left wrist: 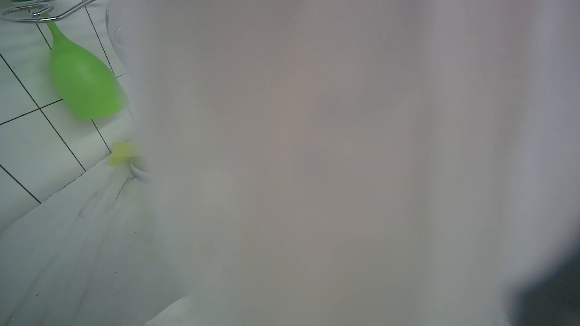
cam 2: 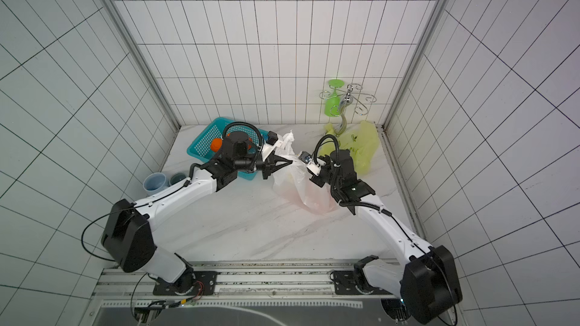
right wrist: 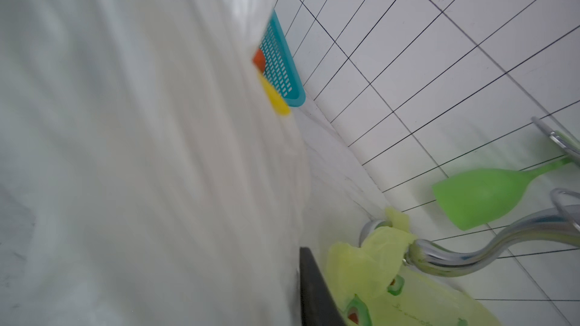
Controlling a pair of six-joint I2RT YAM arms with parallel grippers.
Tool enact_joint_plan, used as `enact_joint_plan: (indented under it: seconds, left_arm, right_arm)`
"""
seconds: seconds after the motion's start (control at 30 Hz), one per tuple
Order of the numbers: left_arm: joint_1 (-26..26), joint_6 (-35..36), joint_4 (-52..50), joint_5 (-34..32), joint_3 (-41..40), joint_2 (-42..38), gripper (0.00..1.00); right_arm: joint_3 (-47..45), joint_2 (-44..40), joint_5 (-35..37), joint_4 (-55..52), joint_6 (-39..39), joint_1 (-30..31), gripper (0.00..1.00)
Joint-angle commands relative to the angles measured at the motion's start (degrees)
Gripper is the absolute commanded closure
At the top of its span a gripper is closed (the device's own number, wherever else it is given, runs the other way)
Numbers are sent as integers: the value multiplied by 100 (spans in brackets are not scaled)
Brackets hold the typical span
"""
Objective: Place the oranges into plastic bags & tie knots
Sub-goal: Tie the plastic bag at the center of the board.
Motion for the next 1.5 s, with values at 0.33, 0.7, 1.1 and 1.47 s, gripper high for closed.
enact_joint_plan:
  seconds: [0.33, 0.7, 1.1, 1.47]
  left_arm:
    - [-29, -264, 27, 406, 29, 265, 100]
    - [104, -314, -59, 108, 147, 297, 93]
    - [104, -306, 178, -19, 209, 352, 61]
    - [502, 563, -666, 247, 186, -106, 20]
  right_arm:
    - [642, 386, -439, 830, 1040, 11, 63]
    - [321, 374, 1309, 1579, 1732, 64, 100]
    - [234, 298, 667, 1358, 1819, 73, 100]
    - [189, 193, 235, 1266, 1823, -15, 100]
